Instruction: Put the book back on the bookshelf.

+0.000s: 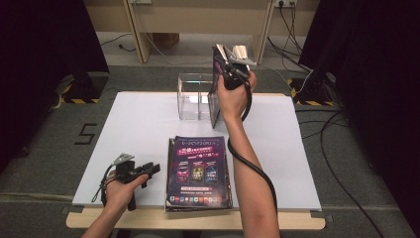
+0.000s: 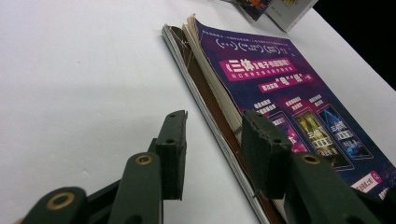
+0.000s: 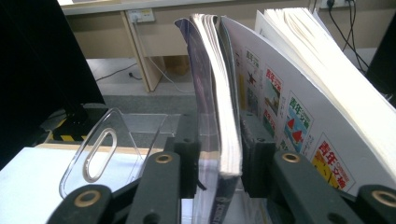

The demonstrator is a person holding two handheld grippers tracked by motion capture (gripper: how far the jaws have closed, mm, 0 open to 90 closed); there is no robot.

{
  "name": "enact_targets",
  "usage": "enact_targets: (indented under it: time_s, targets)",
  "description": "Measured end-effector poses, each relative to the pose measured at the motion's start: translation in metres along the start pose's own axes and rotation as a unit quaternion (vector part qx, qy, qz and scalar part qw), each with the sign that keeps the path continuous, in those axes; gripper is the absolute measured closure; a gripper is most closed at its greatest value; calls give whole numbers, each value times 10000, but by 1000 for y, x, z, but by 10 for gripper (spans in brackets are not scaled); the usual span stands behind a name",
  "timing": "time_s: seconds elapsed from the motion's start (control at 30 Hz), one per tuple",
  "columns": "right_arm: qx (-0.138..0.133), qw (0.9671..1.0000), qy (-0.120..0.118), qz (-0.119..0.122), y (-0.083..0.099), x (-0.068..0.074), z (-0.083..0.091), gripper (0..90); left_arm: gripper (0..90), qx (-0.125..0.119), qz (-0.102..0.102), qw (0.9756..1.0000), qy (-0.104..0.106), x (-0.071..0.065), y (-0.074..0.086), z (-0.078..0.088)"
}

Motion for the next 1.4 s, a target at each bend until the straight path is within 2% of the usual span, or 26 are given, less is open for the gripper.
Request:
enact_targets:
  time_s: [0.23,0.7,0.77,0.97,1.13,1.2,1.4]
  targets:
    - [-65,10000,-65,33,3,-1,6,683,600,-1,-3,10000,3,-1,0,0]
    - [-21,9996,-257,69,12,-3,17,661,595,37,-36,10000,52,-4,2,-3]
    - [-43,9996,-253,138,13,-4,19,657,593,24,-33,10000,57,-4,2,-3]
    - [-2,9996,-287,88,14,-4,24,650,587,12,-32,10000,62,-5,3,-3]
    - [46,9994,-324,135,19,-4,28,647,584,9,-49,10000,61,-6,3,-3]
    - [105,9991,-396,52,21,-4,28,647,583,25,-58,10000,67,-7,3,-4]
    - [126,9990,-406,113,24,-4,31,648,581,17,-64,9999,82,-8,3,-4]
Point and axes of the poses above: each handheld gripper's, and its own axes: z roughly backward along the jaws, y roughly out of its underside, x roughly to its left, the point moved 1 cm from there along -z, roughly forward along the jaws, and after that the axes turned 1 degree about z, right-handed, at the moved point
